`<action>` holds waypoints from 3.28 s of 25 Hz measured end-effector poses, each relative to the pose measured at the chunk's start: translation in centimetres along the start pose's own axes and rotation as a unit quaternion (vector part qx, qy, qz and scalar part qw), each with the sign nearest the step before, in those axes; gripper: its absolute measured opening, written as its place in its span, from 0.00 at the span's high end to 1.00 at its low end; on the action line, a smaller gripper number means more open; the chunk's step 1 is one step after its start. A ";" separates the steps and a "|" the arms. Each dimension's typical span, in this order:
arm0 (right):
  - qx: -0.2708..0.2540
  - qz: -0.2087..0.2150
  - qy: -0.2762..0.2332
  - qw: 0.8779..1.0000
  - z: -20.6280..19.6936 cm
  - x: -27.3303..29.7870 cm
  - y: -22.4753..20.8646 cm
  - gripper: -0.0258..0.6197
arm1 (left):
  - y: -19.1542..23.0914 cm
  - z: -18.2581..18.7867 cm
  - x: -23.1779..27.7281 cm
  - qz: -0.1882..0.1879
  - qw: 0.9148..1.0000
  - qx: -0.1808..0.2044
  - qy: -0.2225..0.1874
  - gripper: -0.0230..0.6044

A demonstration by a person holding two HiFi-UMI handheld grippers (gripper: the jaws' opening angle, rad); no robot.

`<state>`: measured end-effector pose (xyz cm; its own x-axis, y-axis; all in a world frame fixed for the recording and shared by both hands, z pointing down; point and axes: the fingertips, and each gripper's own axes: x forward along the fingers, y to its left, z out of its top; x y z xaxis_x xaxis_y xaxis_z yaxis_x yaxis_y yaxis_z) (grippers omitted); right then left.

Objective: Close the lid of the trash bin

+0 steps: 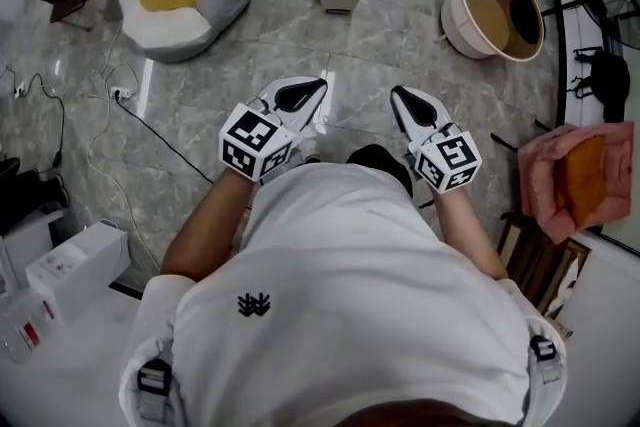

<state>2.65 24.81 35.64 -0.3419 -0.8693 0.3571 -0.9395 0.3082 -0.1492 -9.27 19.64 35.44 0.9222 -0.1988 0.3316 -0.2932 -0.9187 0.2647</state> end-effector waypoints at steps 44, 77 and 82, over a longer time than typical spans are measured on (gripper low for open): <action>0.039 -0.009 0.099 0.994 4.6 51.7 -45.5 0.91 | 27.5 10.1 17.9 0.183 0.978 -0.088 0.040 0.88; 0.125 -0.083 0.219 0.964 -4.0 70.9 -58.5 0.91 | 30.6 6.4 19.5 0.205 0.954 -0.202 0.079 0.88; 0.130 -0.078 0.222 0.963 -4.3 70.3 -58.0 0.91 | 30.9 6.8 19.8 0.204 0.956 -0.198 0.073 0.88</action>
<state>33.04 -52.52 73.37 -0.2260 -0.6291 0.7437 -0.9632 0.0306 -0.2669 1.61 -15.02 44.08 0.6735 -0.4368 0.5964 -0.7208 -0.5668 0.3989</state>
